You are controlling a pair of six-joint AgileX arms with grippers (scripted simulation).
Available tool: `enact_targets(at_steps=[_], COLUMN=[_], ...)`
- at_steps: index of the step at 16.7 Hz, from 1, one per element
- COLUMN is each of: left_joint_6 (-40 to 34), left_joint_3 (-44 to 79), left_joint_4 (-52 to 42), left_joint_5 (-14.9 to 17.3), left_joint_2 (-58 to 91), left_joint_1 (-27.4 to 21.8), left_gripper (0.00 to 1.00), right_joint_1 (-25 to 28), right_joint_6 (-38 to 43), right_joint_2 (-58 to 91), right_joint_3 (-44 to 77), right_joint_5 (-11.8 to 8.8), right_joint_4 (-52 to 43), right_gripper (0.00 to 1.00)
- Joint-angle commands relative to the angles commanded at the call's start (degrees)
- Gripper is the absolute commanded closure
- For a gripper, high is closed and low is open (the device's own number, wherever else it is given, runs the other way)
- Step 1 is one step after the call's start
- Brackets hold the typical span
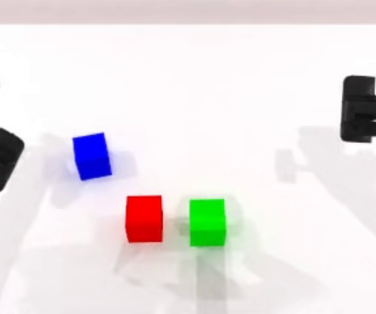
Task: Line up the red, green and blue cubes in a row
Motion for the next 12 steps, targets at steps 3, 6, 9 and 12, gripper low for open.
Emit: enact_targets(at_steps=[3,6,9,12], left_joint_6=[8.44,16.18,23.12,28.55], left_joint_3=[14.13,26.98,38.97,48.63], left_joint_4=[-10.18,-19.40,-27.45,-33.47], left_joint_5=[0.05,0.15,0.21,0.20], left_joint_2=[18.49,34.18,48.16,59.34], left_joint_1=[-2.46,-4.79,-6.88,-8.49], left_gripper=[0.00,0.00,0.00,0.00], right_joint_1=[-6.88,-13.01,-17.89,-21.62], right_joint_6=[-6.86,-12.86,-17.54,-20.84], right_joint_2=[-18.84,-35.54,-48.38,-57.87], right_joint_3=[-16.82,-32.35,-44.92,-54.24], right_joint_5=[0.11,-1.00,-3.16,-5.80], right_joint_4=[9.52,18.99,28.03,36.29], right_gripper=[0.00,0.00,0.00,0.00])
